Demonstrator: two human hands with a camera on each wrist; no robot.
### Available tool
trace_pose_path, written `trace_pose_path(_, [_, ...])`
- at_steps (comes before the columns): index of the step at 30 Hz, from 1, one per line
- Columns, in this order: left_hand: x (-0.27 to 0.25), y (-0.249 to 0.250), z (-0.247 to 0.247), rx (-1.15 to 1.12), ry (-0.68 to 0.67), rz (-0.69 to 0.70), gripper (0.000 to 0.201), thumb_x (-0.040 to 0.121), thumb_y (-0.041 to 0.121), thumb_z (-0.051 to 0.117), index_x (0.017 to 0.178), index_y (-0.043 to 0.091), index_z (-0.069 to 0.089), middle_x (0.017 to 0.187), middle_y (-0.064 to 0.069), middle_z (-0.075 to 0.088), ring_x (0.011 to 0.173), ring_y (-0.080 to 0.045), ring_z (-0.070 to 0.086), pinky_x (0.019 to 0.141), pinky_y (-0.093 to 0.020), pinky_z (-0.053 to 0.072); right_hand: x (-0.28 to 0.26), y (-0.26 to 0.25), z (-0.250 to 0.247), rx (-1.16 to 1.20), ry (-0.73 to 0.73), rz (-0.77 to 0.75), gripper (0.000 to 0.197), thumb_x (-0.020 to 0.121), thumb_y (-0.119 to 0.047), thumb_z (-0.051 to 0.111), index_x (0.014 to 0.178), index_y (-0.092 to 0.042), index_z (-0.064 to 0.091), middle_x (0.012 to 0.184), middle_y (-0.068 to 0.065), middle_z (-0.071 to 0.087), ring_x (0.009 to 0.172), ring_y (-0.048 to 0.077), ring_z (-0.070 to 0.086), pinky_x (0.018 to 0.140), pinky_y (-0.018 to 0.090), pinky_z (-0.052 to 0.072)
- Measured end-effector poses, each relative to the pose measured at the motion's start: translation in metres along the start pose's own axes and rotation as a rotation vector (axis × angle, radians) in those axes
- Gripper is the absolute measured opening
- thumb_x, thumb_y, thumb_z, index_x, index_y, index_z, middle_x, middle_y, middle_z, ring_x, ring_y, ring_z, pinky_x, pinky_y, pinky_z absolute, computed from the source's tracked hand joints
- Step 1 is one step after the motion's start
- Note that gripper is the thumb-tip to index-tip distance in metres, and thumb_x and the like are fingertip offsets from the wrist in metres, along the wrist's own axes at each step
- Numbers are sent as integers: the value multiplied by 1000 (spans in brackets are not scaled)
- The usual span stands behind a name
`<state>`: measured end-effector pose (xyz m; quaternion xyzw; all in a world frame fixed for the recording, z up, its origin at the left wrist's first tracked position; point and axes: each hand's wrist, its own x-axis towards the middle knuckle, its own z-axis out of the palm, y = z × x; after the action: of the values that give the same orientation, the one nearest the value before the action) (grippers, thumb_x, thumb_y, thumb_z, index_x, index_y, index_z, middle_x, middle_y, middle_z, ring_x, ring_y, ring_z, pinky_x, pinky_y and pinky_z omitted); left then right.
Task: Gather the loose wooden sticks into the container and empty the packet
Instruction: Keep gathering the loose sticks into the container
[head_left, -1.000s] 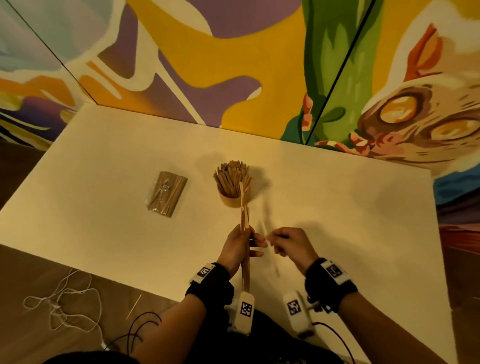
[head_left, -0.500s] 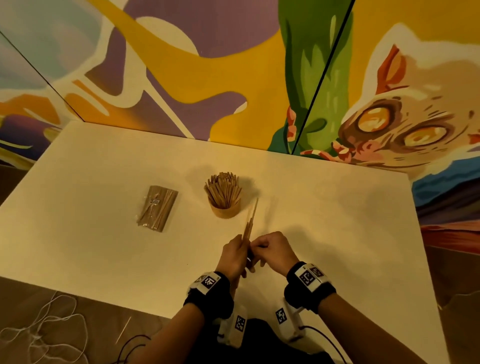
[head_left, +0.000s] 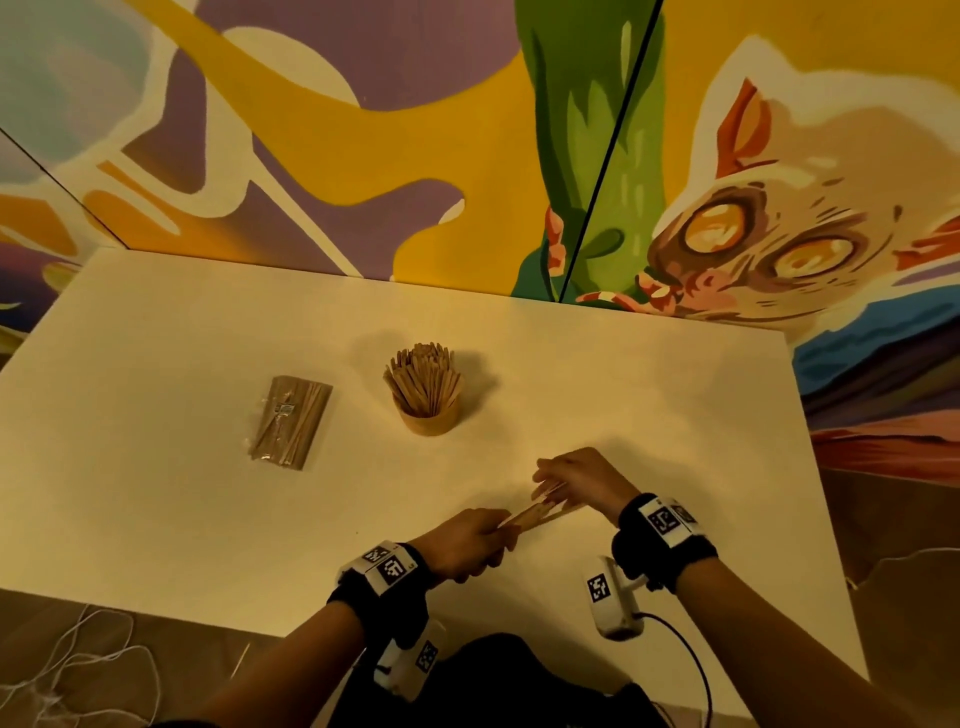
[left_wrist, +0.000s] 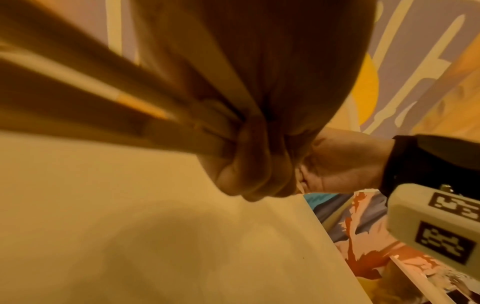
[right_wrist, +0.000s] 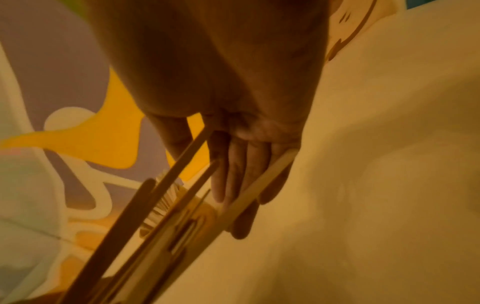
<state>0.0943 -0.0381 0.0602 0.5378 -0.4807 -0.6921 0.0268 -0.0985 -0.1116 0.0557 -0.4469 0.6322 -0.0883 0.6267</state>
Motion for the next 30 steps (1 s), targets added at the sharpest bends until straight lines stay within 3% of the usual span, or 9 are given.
trace_pose_path(3, [-2, -1, 2, 19, -6, 20, 23, 100, 36, 40, 89, 21, 54, 71, 3, 49, 49, -8, 35, 43, -20, 30, -5, 14, -11, 1, 97, 14, 41, 93, -41, 58, 91, -3, 72, 86, 16, 75, 70, 24, 70, 69, 33, 49])
trace_pose_path(6, [0, 0, 4, 62, -31, 47, 24, 100, 37, 39, 89, 21, 53, 71, 3, 49, 50, -9, 36, 43, -20, 32, -15, 18, -12, 57, -27, 113, 53, 93, -48, 55, 97, 3, 69, 88, 22, 74, 69, 30, 71, 59, 30, 51])
trace_pose_path(9, [4, 4, 8, 166, -53, 85, 19, 101, 29, 39, 94, 18, 52, 72, 2, 49, 50, -9, 38, 43, -19, 34, -25, 18, 1, 167, -133, 39, 39, 96, -28, 54, 94, 8, 67, 83, 29, 69, 69, 37, 68, 56, 30, 53])
trace_pose_path(14, [11, 6, 10, 342, -20, 197, 27, 101, 32, 44, 117, 13, 56, 74, 6, 51, 57, -7, 45, 52, -13, 37, -25, 22, 13, 89, -154, -82, 19, 90, -13, 64, 80, 0, 72, 75, 18, 69, 67, 29, 67, 56, 29, 53])
trace_pose_path(18, [19, 2, 6, 634, 76, 238, 27, 96, 32, 55, 101, 5, 61, 86, -12, 62, 74, -19, 51, 66, -27, 34, -29, 28, 11, 50, -102, -107, 24, 89, -20, 68, 81, 3, 71, 70, 13, 71, 57, 24, 68, 48, 26, 45])
trace_pose_path(21, [24, 3, 11, 747, 127, 243, 29, 95, 32, 55, 111, 9, 62, 97, -13, 67, 86, -27, 60, 70, -29, 40, -26, 35, 20, -4, -25, -158, 39, 96, -25, 58, 72, 5, 66, 58, 11, 64, 42, 23, 56, 47, 29, 41])
trace_pose_path(24, [29, 5, 15, 756, 122, 297, 28, 97, 31, 50, 118, 17, 60, 105, -11, 68, 91, -27, 63, 78, -38, 50, -20, 39, 36, -111, 46, -209, 46, 99, -36, 49, 63, -8, 52, 49, 4, 51, 40, 20, 47, 59, 36, 43])
trace_pose_path(28, [29, 10, 4, 639, 158, 324, 25, 100, 33, 46, 99, 14, 63, 84, -7, 66, 74, -22, 59, 67, -30, 41, -21, 31, 26, 204, 48, -109, 52, 99, -51, 38, 79, -8, 59, 67, 12, 65, 56, 25, 59, 56, 30, 39])
trace_pose_path(30, [25, 16, -2, 340, 281, 301, 28, 99, 38, 47, 80, 20, 56, 64, 4, 56, 54, -11, 50, 55, -25, 38, -22, 30, 18, 433, 31, 5, 59, 98, -56, 34, 92, -6, 64, 83, 20, 71, 70, 30, 66, 60, 32, 44])
